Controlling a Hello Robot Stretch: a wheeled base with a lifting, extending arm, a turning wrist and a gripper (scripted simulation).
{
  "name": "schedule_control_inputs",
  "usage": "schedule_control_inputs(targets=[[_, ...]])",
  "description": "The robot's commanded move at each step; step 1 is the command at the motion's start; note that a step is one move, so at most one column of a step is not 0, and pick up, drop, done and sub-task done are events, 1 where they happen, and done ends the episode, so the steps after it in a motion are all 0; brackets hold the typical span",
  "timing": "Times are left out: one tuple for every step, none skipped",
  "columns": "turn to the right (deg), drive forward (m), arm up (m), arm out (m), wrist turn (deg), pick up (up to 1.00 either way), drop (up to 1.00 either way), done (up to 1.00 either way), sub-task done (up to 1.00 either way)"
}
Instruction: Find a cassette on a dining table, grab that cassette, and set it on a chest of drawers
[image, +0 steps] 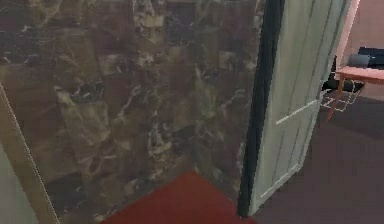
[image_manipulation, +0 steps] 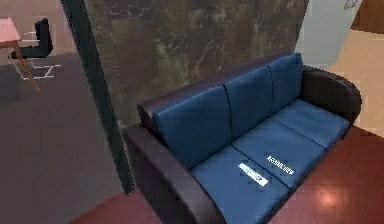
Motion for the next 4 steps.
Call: schedule_control_inputs(targets=[[30.0, 0.00, 0.00, 0.00, 0.0, 0.00, 0.00, 0.00, 0.00], [0.0, 0.90, 0.00, 0.00, 0.0, 0.00, 0.00, 0.00, 0.00], [18.0, 0.00, 0.00, 0.00, 0.0, 0.00, 0.00, 0.00, 0.00], [0.0, 0.30, 0.00, 0.00, 0.0, 0.00, 0.00, 0.00, 0.00]])
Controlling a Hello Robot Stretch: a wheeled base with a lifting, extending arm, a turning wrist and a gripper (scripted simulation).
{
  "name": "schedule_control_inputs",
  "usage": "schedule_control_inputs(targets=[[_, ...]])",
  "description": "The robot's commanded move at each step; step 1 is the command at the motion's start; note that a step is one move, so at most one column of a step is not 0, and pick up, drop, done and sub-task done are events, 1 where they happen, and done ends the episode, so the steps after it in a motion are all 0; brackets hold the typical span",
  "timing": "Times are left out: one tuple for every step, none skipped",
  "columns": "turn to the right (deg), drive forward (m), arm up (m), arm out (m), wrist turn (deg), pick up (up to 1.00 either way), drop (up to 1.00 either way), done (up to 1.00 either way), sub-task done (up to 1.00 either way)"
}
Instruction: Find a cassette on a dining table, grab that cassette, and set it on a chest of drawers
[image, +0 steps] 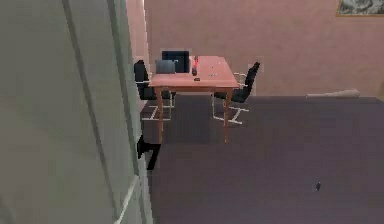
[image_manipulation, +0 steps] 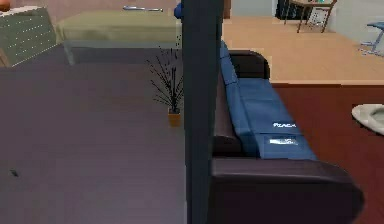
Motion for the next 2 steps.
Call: schedule_control_inputs(targets=[[15.0, 0.00, 0.00, 0.00, 0.0, 0.00, 0.00, 0.00, 0.00], [0.0, 1.00, 0.00, 0.00, 0.0, 0.00, 0.00, 0.00, 0.00]])
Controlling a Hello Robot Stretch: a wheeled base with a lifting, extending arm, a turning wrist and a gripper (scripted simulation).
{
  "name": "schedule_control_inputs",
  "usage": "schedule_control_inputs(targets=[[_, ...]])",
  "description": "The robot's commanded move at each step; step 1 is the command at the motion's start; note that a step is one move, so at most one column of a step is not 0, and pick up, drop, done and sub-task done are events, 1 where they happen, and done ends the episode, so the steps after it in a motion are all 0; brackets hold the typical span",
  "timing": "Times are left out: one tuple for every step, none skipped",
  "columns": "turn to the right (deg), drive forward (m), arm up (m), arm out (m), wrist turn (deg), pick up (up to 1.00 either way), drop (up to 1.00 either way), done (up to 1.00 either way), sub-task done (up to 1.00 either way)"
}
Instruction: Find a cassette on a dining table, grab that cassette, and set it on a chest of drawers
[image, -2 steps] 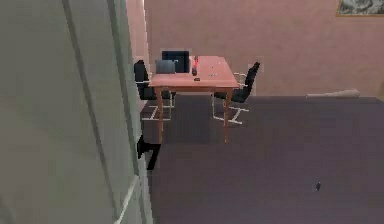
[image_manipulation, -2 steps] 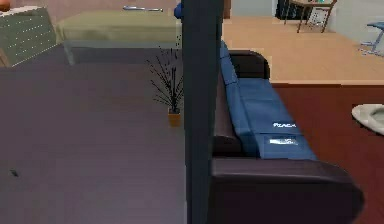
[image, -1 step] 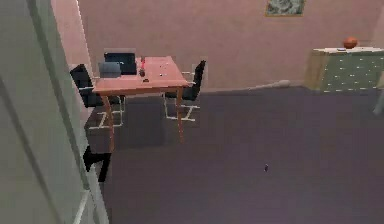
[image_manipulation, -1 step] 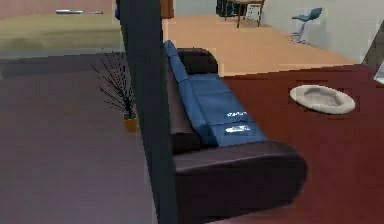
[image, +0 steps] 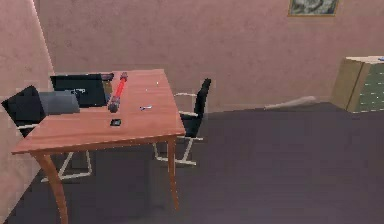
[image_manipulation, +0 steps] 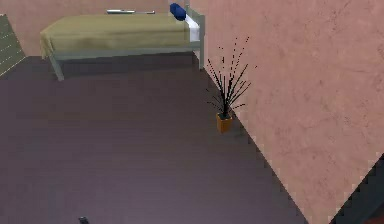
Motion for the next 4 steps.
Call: schedule_control_inputs(targets=[[0.0, 0.40, 0.00, 0.00, 0.0, 0.00, 0.00, 0.00, 0.00], [-9.0, 0.00, 0.00, 0.00, 0.0, 0.00, 0.00, 0.00, 0.00], [0.0, 0.15, 0.00, 0.00, 0.0, 0.00, 0.00, 0.00, 0.00], [-45.0, 0.00, 0.00, 0.00, 0.0, 0.00, 0.00, 0.00, 0.00]])
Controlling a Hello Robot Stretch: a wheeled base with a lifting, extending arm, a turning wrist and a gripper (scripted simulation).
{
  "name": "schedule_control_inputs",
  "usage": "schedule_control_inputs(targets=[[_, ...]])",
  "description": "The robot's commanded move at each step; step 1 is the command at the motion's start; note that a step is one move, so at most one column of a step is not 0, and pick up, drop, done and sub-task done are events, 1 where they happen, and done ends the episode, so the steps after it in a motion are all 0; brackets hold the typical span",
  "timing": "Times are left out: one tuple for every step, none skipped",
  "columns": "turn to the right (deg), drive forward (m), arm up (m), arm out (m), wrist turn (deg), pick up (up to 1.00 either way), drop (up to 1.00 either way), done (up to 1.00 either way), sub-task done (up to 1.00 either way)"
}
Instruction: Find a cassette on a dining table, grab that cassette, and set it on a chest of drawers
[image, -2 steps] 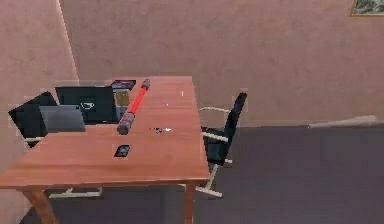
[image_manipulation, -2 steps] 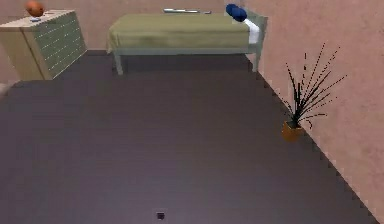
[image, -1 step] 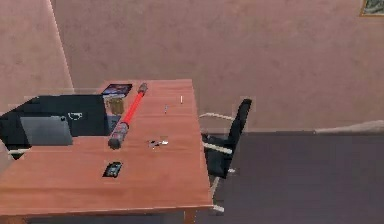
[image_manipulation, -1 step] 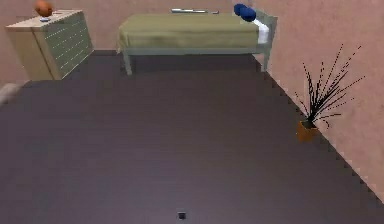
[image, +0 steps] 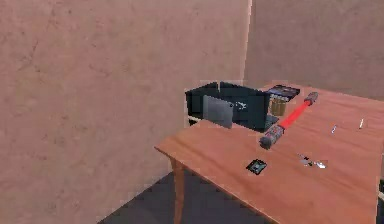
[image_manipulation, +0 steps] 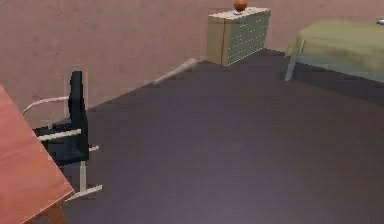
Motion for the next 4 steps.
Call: schedule_control_inputs(targets=[[-45.0, 0.00, 0.00, 0.00, 0.0, 0.00, 0.00, 0.00, 0.00], [-24.0, 0.00, 0.00, 0.00, 0.0, 0.00, 0.00, 0.00, 0.00], [-3.0, 0.00, 0.00, 0.00, 0.0, 0.00, 0.00, 0.00, 0.00], [45.0, 0.00, 0.00, 0.00, 0.0, 0.00, 0.00, 0.00, 0.00]])
